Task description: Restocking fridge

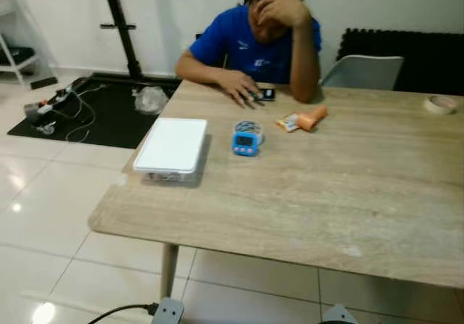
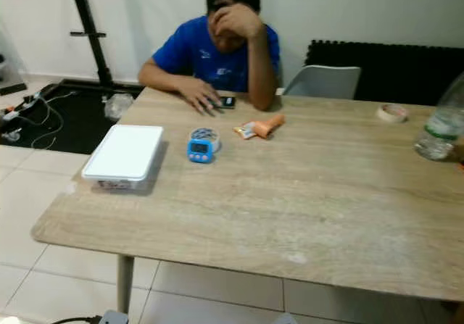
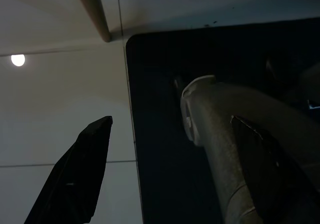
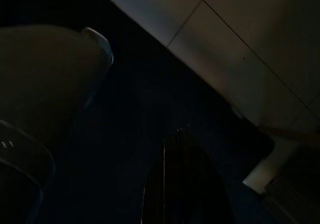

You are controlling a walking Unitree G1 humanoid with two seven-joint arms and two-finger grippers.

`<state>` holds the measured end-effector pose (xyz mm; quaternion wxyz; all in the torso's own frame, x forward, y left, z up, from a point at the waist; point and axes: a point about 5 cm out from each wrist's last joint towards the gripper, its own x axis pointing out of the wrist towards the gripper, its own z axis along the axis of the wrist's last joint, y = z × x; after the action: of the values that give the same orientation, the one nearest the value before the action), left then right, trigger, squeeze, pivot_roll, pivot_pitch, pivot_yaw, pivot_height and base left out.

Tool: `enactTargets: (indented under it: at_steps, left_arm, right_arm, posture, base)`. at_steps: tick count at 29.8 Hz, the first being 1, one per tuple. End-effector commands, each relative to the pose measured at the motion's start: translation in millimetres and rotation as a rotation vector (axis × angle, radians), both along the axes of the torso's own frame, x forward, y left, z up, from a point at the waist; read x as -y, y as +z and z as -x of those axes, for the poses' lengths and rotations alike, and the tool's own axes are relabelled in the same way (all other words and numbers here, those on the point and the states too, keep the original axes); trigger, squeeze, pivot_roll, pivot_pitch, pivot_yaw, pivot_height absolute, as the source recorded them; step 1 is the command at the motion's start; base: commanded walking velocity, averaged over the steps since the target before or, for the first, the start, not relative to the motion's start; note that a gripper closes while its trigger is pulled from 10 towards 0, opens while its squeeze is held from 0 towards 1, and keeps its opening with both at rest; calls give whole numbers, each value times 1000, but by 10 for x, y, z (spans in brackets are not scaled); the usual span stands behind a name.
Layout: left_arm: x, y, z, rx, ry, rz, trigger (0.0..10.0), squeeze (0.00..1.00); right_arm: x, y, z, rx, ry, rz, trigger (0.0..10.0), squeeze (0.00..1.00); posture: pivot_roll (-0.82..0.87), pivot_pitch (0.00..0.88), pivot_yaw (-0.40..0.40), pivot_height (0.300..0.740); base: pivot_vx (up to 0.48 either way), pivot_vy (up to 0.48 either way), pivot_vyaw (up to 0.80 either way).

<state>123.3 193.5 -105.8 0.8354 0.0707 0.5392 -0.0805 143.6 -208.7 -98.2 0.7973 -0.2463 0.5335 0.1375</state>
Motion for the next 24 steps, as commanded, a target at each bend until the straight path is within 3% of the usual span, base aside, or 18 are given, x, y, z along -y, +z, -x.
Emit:
enactTargets:
  at_steps: [1,3,5,6,7,8,9,10,11,12,15,16,19,21,23,24]
  left_arm:
    - [-81,-37,146,-51,65,-22,10000,0]
    - [-172,-22,137,-36,125,-50,10000,0]
    - [-335,12,125,-10,255,-81,10000,0]
    - [-335,12,125,-10,255,-81,10000,0]
    - [-440,35,126,5,336,-104,10000,0]
    - [-440,35,126,5,336,-104,10000,0]
    - [-550,60,134,21,427,-124,10000,212]
    - [-670,90,151,41,541,-143,10000,1000]
    - [-794,127,166,68,655,-163,10000,1000]
    - [-794,127,166,68,655,-163,10000,1000]
    - [-1186,313,102,203,942,-214,10000,1000]
    - [-1186,313,102,203,942,-214,10000,1000]
    - [-1418,464,29,302,1075,-245,10000,1000]
    - [-1418,464,29,302,1075,-245,10000,1000]
    - [-1728,704,-56,451,1245,-283,10000,1000]
    - [-1728,704,-56,451,1245,-283,10000,1000]
  right_arm:
    - [-31,-20,40,-21,10,-6,10000,0]
    - [-29,-20,41,-22,12,-6,10000,0]
    - [-29,-20,41,-23,14,-6,10000,0]
    - [-29,-20,41,-23,14,-6,10000,0]
    - [-31,-20,40,-23,17,-6,10000,0]
    - [-31,-20,40,-23,17,-6,10000,0]
    - [-33,-20,38,-24,20,-6,10000,0]
    - [-34,-19,36,-24,23,-5,10000,0]
    - [-35,-19,34,-24,26,-5,10000,0]
    - [-35,-19,34,-24,26,-5,10000,0]
    - [-41,-16,23,-24,36,-4,10000,0]
    - [-41,-16,23,-24,36,-4,10000,0]
    - [-49,-15,17,-26,45,-5,10000,0]
    - [-49,-15,17,-26,45,-5,10000,0]
    - [-64,-14,9,-26,52,-8,10000,0]
    - [-64,-14,9,-26,52,-8,10000,0]
  posture:
    - [28,41,-28,740]
    - [30,43,-29,740]
    - [32,42,-33,740]
    - [32,42,-33,740]
    - [32,42,-33,740]
    - [32,42,-33,740]
    - [32,42,-33,740]
    - [41,41,-38,740]
    - [43,41,-40,740]
    - [43,41,-40,740]
    - [55,44,-45,740]
    - [55,44,-45,740]
    - [61,43,-47,740]
    - [61,43,-47,740]
    - [67,48,-49,740]
    - [67,48,-49,740]
  base:
    - [0,0,0]
    - [0,0,0]
    - [0,0,0]
    - [0,0,0]
    - [0,0,0]
    - [0,0,0]
    - [0,0,0]
    - [0,0,0]
    - [0,0,0]
    - [0,0,0]
    - [0,0,0]
    - [0,0,0]
    - [0,0,0]
    - [0,0,0]
    - [0,0,0]
    - [0,0,0]
